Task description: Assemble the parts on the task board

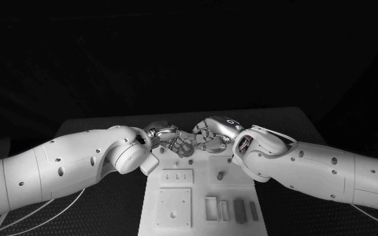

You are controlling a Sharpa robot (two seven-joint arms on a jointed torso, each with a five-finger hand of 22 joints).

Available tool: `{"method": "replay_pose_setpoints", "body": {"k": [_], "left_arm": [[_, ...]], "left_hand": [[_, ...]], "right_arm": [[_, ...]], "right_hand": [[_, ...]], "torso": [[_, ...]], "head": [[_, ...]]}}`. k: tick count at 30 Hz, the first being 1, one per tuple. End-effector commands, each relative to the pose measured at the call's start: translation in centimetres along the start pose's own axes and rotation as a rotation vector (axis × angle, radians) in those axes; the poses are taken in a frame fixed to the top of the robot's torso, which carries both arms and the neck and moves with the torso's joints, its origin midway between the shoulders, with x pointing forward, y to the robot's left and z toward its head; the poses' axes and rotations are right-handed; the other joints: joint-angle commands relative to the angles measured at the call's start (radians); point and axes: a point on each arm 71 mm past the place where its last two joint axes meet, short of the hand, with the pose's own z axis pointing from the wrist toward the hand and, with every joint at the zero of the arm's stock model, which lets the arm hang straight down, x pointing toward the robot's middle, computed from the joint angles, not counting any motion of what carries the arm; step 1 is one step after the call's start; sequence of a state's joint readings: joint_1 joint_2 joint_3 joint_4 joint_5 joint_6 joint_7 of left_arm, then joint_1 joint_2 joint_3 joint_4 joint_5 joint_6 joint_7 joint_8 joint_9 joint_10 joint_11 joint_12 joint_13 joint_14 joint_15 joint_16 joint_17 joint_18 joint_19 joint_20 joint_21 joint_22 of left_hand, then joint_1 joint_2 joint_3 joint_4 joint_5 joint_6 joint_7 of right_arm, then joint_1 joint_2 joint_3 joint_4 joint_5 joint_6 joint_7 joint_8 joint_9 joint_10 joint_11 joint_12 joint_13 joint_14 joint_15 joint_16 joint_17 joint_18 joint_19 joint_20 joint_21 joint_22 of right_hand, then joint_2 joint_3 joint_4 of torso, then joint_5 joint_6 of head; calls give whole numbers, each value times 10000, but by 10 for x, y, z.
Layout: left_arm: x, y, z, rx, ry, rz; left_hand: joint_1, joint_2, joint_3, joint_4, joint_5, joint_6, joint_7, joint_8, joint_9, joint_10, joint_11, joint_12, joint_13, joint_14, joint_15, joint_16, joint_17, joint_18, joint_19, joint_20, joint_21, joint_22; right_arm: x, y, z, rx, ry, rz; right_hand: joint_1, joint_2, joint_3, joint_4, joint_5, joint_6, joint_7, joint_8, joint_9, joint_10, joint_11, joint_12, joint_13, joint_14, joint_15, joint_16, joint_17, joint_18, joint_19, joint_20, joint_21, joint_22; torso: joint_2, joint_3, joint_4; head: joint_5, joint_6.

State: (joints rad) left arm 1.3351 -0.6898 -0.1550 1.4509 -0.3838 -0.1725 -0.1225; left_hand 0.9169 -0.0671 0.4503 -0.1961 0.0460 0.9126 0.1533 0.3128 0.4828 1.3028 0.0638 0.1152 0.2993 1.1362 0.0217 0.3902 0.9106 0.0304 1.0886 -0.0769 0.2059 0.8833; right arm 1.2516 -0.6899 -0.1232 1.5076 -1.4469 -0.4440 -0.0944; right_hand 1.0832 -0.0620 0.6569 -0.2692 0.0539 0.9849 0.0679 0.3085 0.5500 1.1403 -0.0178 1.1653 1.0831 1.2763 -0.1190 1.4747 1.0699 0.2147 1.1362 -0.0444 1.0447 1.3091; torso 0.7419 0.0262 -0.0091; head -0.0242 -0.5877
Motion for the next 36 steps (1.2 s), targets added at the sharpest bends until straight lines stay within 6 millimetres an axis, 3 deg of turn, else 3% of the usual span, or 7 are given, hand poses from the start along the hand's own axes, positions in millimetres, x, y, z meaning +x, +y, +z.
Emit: {"method": "replay_pose_setpoints", "body": {"k": [1,15,36], "left_arm": [[2,0,0,-101,93,125],[3,0,1,-201,118,287],[7,-3,3,-36,297,243]], "left_hand": [[-105,-15,-3,73,33,78,6,-44,-12,56,-20,5,31,53,-4,15,30,164,59,10,37,19],[-128,17,18,111,33,231,-57,11,-10,122,-62,27,160,136,-44,4,152,169,114,-25,60,88],[-64,111,52,57,36,294,-83,20,-23,157,-86,30,267,192,-71,-22,251,165,148,-51,68,143]], "right_arm": [[2,3,1,-125,131,-135],[2,8,1,-271,106,-141],[7,19,10,-492,235,-135]], "right_hand": [[-53,92,39,-32,31,659,188,238,329,32,-41,-21,9,43,-13,27,3,471,5,-83,39,121],[-60,97,44,-48,31,658,187,234,333,34,-43,-25,11,48,-17,27,4,471,10,-86,39,119],[-74,102,51,-72,30,659,187,229,339,37,-45,-30,15,52,-23,25,-2,471,19,-91,39,115]], "torso": [[8,-1,-10],[6,-19,2],[7,-15,6]], "head": [[13,-31],[39,-106],[15,-162]]}}
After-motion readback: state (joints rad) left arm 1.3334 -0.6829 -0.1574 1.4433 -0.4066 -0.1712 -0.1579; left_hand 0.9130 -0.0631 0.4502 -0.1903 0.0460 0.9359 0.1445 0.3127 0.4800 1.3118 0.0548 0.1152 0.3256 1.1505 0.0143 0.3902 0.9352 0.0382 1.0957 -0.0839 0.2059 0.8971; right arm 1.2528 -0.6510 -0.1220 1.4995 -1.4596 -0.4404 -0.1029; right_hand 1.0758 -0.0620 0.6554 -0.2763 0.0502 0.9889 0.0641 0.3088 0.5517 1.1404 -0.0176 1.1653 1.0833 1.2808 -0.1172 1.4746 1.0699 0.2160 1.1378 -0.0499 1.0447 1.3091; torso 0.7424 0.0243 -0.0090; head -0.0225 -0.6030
